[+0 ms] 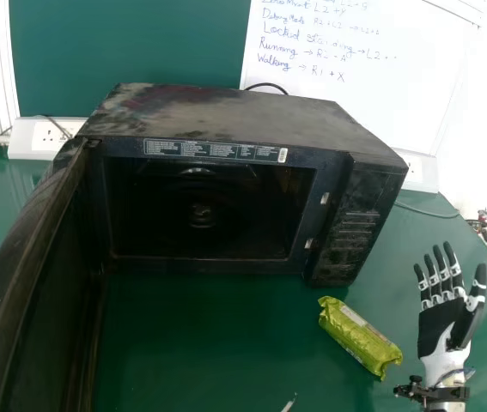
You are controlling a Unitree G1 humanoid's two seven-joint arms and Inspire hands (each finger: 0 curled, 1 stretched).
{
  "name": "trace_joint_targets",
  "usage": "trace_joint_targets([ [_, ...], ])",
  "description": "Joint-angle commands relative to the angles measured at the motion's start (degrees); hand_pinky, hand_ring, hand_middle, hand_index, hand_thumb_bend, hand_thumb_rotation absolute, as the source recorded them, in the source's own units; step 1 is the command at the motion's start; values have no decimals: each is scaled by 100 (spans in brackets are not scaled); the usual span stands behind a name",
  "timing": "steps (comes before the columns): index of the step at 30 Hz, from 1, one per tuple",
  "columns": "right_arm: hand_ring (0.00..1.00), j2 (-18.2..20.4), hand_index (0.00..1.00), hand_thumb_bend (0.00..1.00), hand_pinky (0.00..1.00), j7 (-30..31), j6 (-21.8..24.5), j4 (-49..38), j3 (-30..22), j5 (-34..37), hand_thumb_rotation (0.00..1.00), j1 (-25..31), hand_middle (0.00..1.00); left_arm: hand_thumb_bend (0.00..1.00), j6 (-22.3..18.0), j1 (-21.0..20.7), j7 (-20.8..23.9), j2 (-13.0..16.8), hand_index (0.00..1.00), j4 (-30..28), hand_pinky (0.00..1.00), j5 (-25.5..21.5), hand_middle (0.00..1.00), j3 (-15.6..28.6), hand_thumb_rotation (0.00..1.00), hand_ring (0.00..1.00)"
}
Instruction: Put biscuit inside oven
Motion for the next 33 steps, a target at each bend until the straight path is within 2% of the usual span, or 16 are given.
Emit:
trace_joint_targets([
  [1,100,114,99,86,100,-50,77,3,-65,74,92,-85,100,100,31,68,55,-3,98,110,86,-13,97,53,60,92],
  [8,100,185,98,86,100,23,136,206,-160,99,89,-173,100,100,53,65,53,55,98,49,88,-72,97,67,60,93],
  [18,100,12,100,87,100,125,163,193,-205,-88,89,-99,100,100,22,109,41,28,99,26,89,-66,98,44,60,94],
  [20,100,-168,100,86,100,224,47,204,-121,-386,87,-35,100,100,32,129,37,14,98,0,89,-78,98,38,60,94],
  [24,99,-677,96,93,99,201,77,-17,-6,-1156,69,88,99,100,0,126,-23,5,99,22,88,-88,98,36,60,94],
  [28,100,-1163,95,94,100,253,423,-215,23,-1460,68,33,98,100,11,117,-33,-4,98,40,87,-98,98,37,59,94],
  [30,100,-1337,96,90,100,296,552,-232,63,-1529,66,-54,99,100,-1,100,-76,9,99,94,88,-105,98,44,59,94],
  [33,100,-1489,95,87,100,340,470,-153,138,-1705,64,-184,99,100,21,88,-95,12,98,100,88,-125,98,48,58,94],
])
